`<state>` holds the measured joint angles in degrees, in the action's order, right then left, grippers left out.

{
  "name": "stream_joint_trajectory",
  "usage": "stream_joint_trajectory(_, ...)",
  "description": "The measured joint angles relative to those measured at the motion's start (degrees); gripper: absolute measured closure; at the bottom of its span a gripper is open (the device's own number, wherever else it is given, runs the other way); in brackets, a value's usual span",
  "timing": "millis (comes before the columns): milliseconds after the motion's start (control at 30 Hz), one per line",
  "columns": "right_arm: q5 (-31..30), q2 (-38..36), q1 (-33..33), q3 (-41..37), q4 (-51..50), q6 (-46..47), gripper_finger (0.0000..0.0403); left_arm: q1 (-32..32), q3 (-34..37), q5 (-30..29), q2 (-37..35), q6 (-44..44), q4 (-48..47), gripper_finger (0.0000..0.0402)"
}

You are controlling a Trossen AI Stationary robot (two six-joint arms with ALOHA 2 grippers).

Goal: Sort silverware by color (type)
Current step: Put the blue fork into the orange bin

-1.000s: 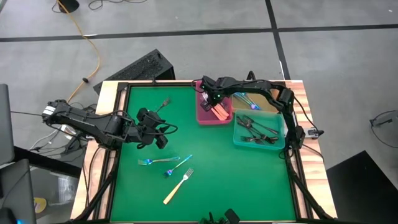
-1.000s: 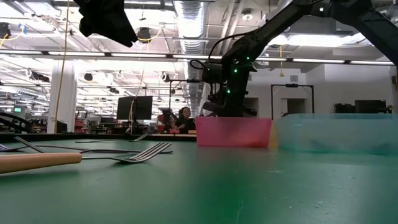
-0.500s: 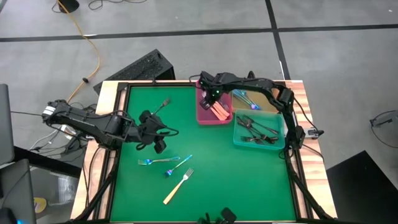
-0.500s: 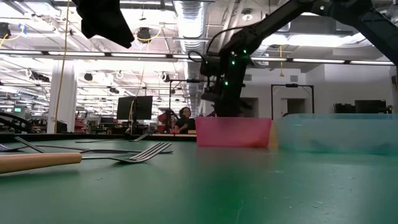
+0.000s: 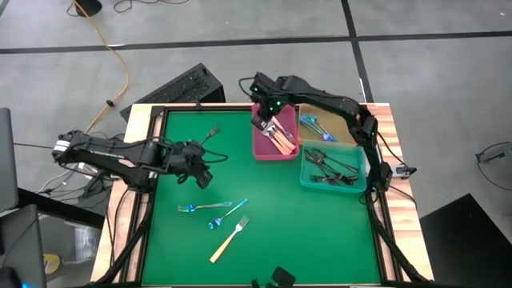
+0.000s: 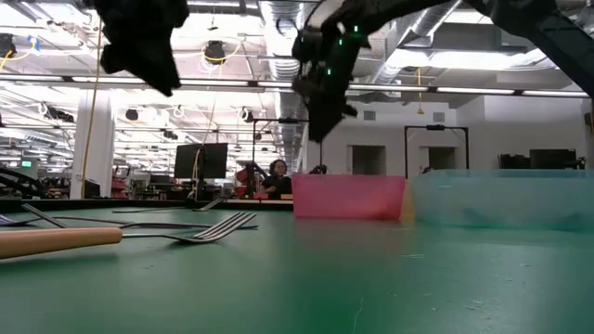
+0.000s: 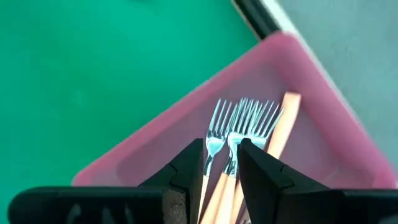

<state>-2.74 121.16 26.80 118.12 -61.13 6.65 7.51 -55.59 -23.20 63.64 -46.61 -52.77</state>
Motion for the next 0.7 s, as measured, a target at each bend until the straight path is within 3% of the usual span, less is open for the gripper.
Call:
stream_joint_trajectory(167,0.44,-0.04,-1.13,8.27,-6.14,-1.21,0.0282,-5.04,0.00,0.76,0.00,-2.12,-3.96,0.0271)
stream_joint_trajectory(333,4.34,-0.08,-2.31,16.89,-12.33,-2.65,0.0282,-11.38,0.00,2.10,0.00,3.00,-3.55,0.0271)
stream_joint_trajectory(433,4.57,-2.77,-3.31,15.47,-12.72,-2.84,0.0282,-15.20,0.00,3.68,0.00,7.60,-2.58,0.0271)
stream_joint_trajectory(567,5.24,-6.17,-5.09,15.50,-16.16,-5.36,0.0282,-18.74,0.00,11.27,0.00,15.64,-1.00,0.0271)
stream_joint_trajectory(700,5.25,-8.81,-8.35,15.52,-19.27,-8.80,0.0281,-17.63,0.00,21.79,0.00,23.19,0.36,0.0271)
